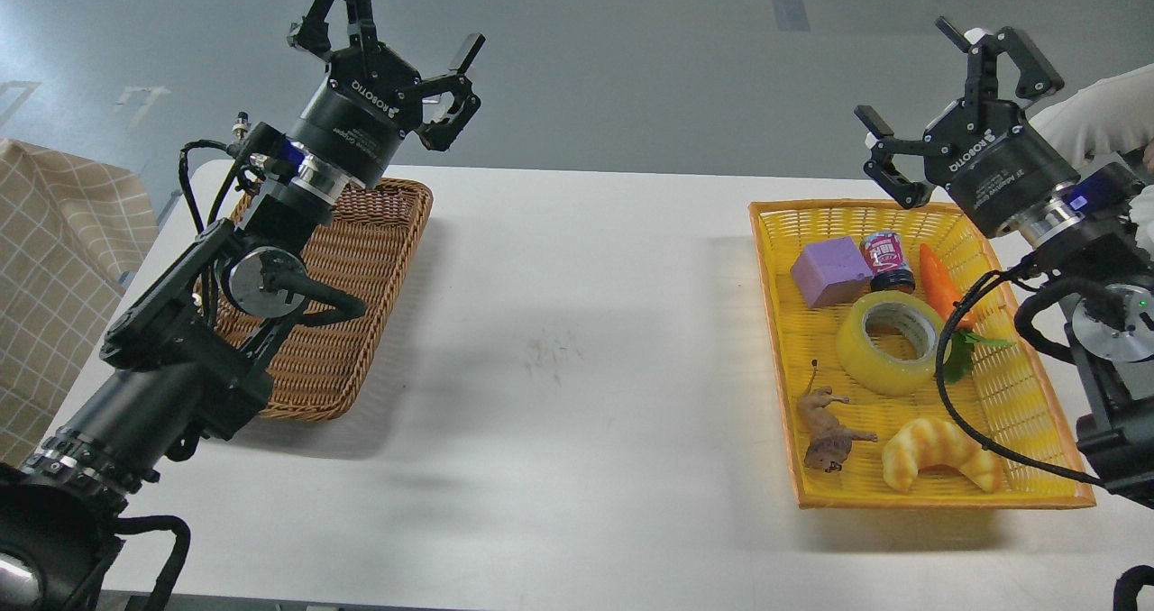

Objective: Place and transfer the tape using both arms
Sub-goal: 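Move the right gripper down into the yellow basket toward the tape roll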

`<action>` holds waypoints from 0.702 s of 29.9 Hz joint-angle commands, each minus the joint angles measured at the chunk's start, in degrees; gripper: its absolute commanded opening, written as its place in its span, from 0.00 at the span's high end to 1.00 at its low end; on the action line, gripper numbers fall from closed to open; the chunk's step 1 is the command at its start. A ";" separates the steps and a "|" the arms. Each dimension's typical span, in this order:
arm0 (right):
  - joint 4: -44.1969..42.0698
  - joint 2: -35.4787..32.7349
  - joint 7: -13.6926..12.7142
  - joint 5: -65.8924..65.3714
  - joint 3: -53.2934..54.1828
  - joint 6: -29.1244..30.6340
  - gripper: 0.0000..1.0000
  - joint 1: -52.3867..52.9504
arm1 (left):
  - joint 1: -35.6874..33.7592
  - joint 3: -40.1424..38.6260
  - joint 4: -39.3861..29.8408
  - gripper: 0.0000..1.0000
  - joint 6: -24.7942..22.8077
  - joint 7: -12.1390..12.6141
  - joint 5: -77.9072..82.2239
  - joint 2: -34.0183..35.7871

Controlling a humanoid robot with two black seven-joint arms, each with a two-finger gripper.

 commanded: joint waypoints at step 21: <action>12.97 -13.06 -0.16 -52.39 -0.74 0.00 0.00 -2.45 | -1.42 0.23 -0.30 0.02 0.00 -0.09 0.09 0.54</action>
